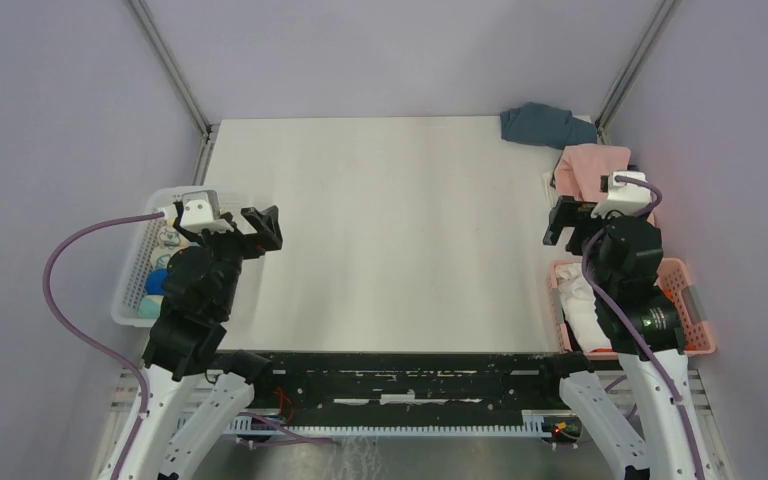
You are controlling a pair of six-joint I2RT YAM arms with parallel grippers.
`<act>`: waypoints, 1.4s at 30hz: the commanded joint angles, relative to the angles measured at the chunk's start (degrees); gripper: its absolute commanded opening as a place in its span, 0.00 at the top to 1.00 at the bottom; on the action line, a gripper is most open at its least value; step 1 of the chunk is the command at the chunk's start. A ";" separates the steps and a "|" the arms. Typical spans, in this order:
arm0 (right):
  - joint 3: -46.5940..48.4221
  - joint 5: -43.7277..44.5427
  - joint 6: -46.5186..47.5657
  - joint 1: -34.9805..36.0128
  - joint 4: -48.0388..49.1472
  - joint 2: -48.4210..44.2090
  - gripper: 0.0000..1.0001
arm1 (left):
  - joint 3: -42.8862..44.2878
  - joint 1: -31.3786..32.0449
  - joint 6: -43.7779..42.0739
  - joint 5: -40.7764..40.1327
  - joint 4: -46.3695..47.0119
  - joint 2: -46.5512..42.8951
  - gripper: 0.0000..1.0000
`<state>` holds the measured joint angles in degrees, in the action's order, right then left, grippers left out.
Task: Roll the towels
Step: Pick up the towel at the corner of the board.
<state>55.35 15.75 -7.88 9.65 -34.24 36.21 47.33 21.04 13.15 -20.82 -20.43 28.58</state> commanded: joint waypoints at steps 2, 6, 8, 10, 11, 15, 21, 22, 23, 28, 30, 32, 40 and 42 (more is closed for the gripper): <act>2.73 1.40 -0.42 0.27 1.62 -0.56 0.00 | 1.01 0.23 0.88 0.57 2.41 0.29 0.01; 1.95 0.64 0.01 0.28 2.99 -2.20 0.00 | 1.01 0.19 0.41 0.83 2.41 0.30 0.01; 1.34 0.34 0.53 0.26 3.52 -2.24 0.00 | 0.78 0.23 0.12 1.53 2.53 0.30 0.01; 1.46 0.34 0.76 0.24 3.25 -1.13 0.00 | 0.16 0.21 -0.36 2.34 2.96 0.31 0.01; 1.98 0.22 0.68 0.28 2.80 -0.30 0.00 | -0.05 0.21 -0.52 2.56 3.16 0.41 0.01; 4.31 -0.83 1.09 0.26 1.24 4.97 0.00 | -1.55 0.19 -1.22 3.48 4.06 0.21 0.01; 9.12 4.15 3.01 0.24 0.49 16.85 0.00 | -5.01 0.20 -2.88 6.48 5.87 -0.15 0.01; 9.24 4.69 3.45 0.28 1.62 18.30 0.00 | -5.53 0.23 -3.21 7.57 5.97 0.17 0.01; 9.22 6.23 3.61 0.28 3.05 20.22 0.00 | -5.98 0.24 -3.43 8.54 6.08 0.60 0.01; 14.61 14.35 5.10 -1.83 4.65 33.66 0.00 | -10.10 0.45 -3.48 10.45 8.94 1.36 0.01; 17.09 14.12 5.24 -4.72 5.78 38.54 0.00 | -11.55 0.73 -3.57 10.41 9.92 1.44 0.01; 18.76 12.16 4.82 -8.30 7.29 42.68 0.00 | -12.95 1.15 -3.80 10.05 10.82 1.44 0.01; 25.50 2.29 7.27 -17.09 12.29 58.42 0.01 | -13.69 2.50 -5.15 7.50 10.82 2.59 0.01; 27.90 0.63 8.44 -17.89 12.44 62.78 0.04 | -13.81 2.50 -5.30 7.59 10.97 3.46 0.01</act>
<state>77.95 21.47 -1.98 -7.01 -26.04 93.54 33.50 23.29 10.90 -11.97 -13.21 31.00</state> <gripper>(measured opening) 0.980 0.991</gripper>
